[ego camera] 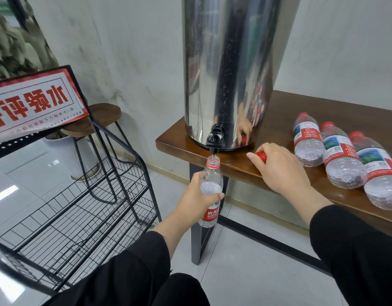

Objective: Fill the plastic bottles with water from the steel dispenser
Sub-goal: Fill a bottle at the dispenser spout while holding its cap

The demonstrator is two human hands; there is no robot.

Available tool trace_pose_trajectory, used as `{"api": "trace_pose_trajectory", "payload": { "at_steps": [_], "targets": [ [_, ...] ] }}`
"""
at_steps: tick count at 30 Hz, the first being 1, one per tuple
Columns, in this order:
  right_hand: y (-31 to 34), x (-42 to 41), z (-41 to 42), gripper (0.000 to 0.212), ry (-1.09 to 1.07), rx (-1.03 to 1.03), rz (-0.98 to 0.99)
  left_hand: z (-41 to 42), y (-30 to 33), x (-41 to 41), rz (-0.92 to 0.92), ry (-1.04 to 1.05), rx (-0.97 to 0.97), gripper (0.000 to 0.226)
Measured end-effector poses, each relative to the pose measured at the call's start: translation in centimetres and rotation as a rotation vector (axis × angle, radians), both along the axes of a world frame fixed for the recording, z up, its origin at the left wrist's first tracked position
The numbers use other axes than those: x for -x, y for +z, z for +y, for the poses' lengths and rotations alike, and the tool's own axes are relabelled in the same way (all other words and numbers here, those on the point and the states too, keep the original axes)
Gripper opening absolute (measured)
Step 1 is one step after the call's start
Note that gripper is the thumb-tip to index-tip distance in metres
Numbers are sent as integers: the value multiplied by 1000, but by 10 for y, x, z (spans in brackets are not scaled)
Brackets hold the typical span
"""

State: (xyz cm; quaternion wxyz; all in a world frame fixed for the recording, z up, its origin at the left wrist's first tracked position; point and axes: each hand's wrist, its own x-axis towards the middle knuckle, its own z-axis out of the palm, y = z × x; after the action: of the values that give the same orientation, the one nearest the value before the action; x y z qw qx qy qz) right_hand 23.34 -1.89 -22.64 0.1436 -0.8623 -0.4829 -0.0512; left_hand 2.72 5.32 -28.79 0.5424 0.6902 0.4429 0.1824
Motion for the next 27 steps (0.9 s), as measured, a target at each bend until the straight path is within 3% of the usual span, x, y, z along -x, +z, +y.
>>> {"api": "trace_pose_trajectory", "payload": {
  "at_steps": [27],
  "targets": [
    [0,1,-2,46,19,-16,-3,-2,-2,-1,-3,8,-3,75]
  ]
}}
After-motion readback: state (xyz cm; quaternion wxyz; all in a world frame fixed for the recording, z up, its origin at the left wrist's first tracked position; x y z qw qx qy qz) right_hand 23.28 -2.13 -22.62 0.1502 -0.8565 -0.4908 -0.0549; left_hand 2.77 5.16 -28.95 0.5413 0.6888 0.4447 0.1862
